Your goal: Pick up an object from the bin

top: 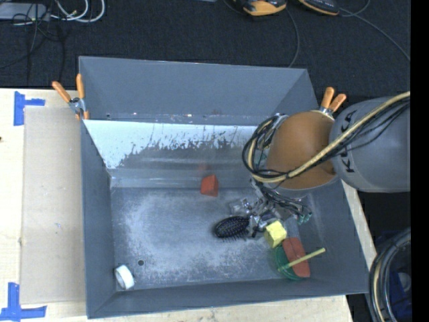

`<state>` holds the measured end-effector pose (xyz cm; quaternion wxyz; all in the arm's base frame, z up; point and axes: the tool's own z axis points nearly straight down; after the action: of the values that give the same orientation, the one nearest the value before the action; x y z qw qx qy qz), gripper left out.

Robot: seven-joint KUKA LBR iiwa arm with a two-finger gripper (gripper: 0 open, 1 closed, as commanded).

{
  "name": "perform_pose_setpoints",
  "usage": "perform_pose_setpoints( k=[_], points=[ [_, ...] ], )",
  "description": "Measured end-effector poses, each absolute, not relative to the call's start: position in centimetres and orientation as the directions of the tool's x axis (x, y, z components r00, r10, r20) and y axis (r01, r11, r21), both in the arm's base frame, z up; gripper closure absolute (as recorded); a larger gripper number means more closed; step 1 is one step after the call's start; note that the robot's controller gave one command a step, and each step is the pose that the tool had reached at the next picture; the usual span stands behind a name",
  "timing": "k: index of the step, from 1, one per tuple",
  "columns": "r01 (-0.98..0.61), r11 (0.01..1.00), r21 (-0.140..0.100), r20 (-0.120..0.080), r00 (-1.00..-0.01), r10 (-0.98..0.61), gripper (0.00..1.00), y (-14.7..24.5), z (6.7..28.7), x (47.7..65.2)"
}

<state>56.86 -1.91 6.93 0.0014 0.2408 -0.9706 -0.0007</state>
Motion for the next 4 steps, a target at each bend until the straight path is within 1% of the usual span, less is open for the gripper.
perform_pose_setpoints(
  k=[2,3,4],
  points=[
    [-0.466,0.885,0.003,0.003,-0.885,-0.466,1.00,-1.9,7.1,56.8],
    [-0.466,0.885,0.005,0.006,-0.885,-0.466,1.00,-1.9,7.8,56.7],
    [-0.465,0.885,0.006,0.007,-0.885,-0.465,1.00,-1.8,9.3,56.7]
  ],
)
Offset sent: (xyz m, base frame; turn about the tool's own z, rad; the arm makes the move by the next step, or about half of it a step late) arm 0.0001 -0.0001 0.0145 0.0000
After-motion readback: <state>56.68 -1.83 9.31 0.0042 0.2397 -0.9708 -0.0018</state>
